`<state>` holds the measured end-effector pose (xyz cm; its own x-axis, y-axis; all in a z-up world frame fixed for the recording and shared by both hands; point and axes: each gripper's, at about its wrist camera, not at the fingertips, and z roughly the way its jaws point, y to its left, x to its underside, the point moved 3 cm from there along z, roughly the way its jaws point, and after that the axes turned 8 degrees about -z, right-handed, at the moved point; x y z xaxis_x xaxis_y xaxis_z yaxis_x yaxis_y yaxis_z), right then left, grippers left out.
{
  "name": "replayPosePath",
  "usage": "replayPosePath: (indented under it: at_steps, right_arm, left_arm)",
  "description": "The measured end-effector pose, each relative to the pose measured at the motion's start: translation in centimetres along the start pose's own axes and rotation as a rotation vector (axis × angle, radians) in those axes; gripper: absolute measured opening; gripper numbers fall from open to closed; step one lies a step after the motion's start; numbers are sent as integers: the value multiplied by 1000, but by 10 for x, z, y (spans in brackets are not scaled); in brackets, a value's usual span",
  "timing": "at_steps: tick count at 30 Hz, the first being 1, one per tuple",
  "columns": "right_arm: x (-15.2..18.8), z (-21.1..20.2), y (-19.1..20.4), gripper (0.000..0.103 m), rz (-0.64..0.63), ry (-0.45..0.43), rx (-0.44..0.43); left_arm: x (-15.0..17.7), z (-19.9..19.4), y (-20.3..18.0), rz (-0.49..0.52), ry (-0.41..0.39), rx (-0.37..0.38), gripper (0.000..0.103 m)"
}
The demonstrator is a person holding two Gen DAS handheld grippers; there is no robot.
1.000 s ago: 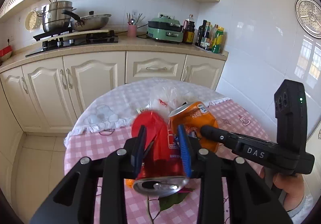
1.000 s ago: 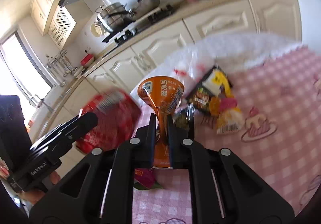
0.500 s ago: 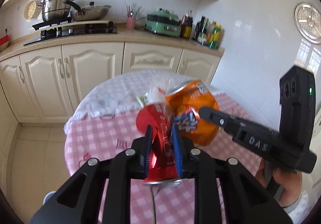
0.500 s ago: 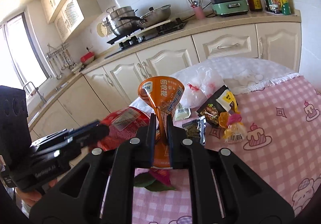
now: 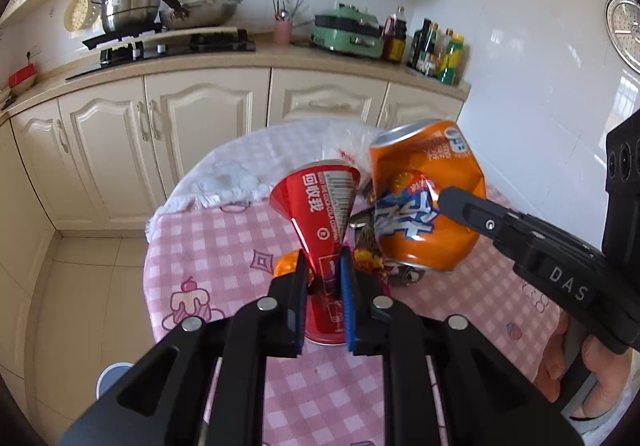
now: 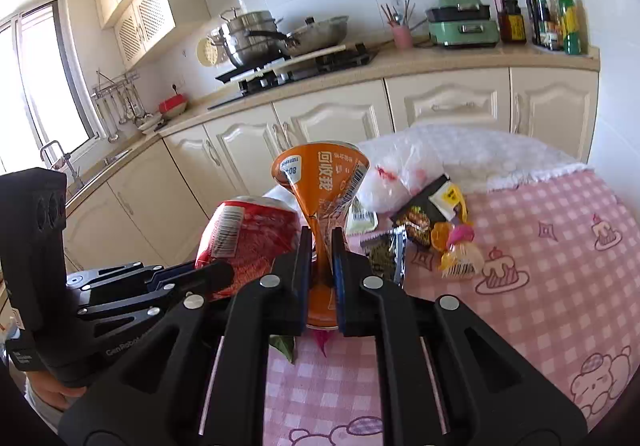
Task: Collect trash
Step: 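Carry both cans over the blue bin and open both tools to drop them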
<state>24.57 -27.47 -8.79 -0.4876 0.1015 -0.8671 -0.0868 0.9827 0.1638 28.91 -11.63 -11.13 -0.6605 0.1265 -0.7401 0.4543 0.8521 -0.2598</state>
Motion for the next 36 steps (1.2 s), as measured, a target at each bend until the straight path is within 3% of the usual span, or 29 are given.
replayPosePath:
  at_steps: [7,14,20,27,32,36]
  right_arm:
    - [-16,-19,21,10,-27,-64,-30]
    - [-34,-23,82,10,-114,-118,-98]
    - [-30,7,150,10,-177,-75,-209]
    - [26,96,258,10,-259,105,-356]
    - [100,186,314,10,-290,319,-406]
    - [173,258,344,10,-295,514,-421]
  left_arm:
    - [-10,-39,1,-28,-102,64,13]
    - [-10,-81,46,-133,-169,95,13]
    - [9,-115,111,-220,-215,5,13]
    - [68,-131,226,-376,-179,-182,13]
    - [135,-109,317,-534,-63,-304,13]
    - [198,-67,385,-669,70,-347,13]
